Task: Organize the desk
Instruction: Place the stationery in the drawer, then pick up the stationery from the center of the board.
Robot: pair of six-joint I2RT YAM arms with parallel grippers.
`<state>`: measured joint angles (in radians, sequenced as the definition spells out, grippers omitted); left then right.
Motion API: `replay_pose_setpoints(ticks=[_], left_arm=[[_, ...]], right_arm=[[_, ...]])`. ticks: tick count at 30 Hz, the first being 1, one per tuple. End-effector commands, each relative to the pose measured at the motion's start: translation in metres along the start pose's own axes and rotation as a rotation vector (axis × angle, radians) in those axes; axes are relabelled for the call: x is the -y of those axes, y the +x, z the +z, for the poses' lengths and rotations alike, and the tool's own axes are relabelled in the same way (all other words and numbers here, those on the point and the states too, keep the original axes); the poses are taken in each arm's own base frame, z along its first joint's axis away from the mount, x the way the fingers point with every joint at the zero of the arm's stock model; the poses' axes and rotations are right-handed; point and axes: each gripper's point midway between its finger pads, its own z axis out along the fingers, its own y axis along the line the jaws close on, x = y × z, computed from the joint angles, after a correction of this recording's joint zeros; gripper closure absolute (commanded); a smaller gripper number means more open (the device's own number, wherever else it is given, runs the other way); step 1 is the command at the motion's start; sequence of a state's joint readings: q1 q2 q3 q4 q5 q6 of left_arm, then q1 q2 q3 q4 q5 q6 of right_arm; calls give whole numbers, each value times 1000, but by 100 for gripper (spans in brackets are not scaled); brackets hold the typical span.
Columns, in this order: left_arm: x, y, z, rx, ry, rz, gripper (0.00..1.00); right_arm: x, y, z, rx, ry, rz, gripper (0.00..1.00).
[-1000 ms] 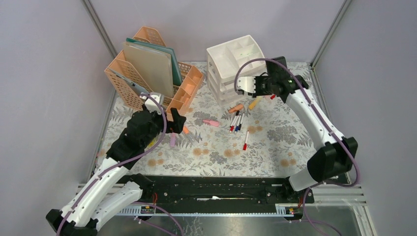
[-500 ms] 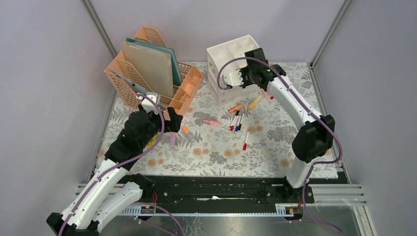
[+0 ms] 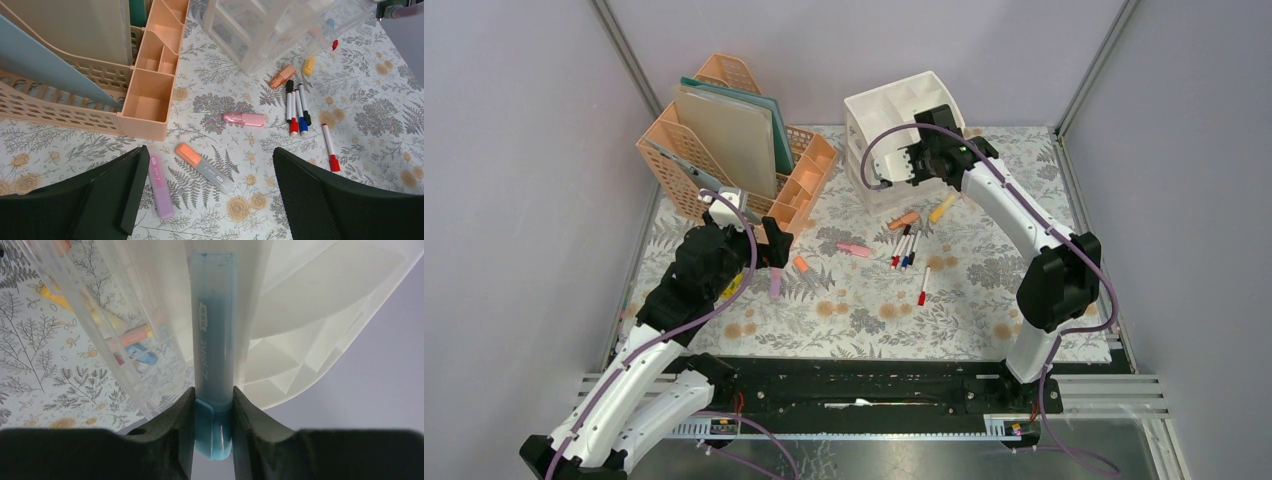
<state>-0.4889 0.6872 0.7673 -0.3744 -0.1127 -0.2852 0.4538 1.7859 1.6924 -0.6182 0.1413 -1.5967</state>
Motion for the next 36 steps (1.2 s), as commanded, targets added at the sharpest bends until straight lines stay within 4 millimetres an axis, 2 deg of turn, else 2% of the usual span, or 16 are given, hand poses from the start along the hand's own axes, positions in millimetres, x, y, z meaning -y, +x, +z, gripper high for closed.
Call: replay_pose_setpoints(ticks=[1,4,7,12,15,19,23,25,27,28,29,31,34,36], left_arm=[[0,-7,0,27,3,7,1],[-1,-6,0,23,1,7,1],[-1,-5,1,20,1,7,1],[-1,-5,2,19,0,5,1],[-1,-4,3,12,3,3,1],[2,-3,4,9,27,-4,1],[3,0,7,-1,35,-14,1],[3,2,9,-8,33,-17,1],[2,3,10,-15,28,-18,1],[2,3,11,-14,26,-20,1],[1,4,11,-16,24,-22,1],[1,5,13,-21,22,-28,1],[5,6,15,-21,46,-37,1],[6,8,17,-28,56,-48,1]], right_arm=[[14,-1,-9,-16,62,37,61],[18,-1,-11,-10,81,66,45],[22,-4,-16,9,97,86,37],[27,-7,-29,46,127,142,32],[32,-10,-44,80,159,210,30],[31,-30,-76,232,186,438,27],[-8,-70,-105,473,95,630,19],[-32,-93,-121,608,27,697,12],[-55,-106,-141,702,-7,735,5],[-75,-111,-141,726,-42,756,1],[-79,-115,-151,762,-37,757,1],[-102,-121,-156,793,-87,807,1],[-135,-128,-158,824,-173,867,1],[-146,-129,-157,853,-193,892,1]])
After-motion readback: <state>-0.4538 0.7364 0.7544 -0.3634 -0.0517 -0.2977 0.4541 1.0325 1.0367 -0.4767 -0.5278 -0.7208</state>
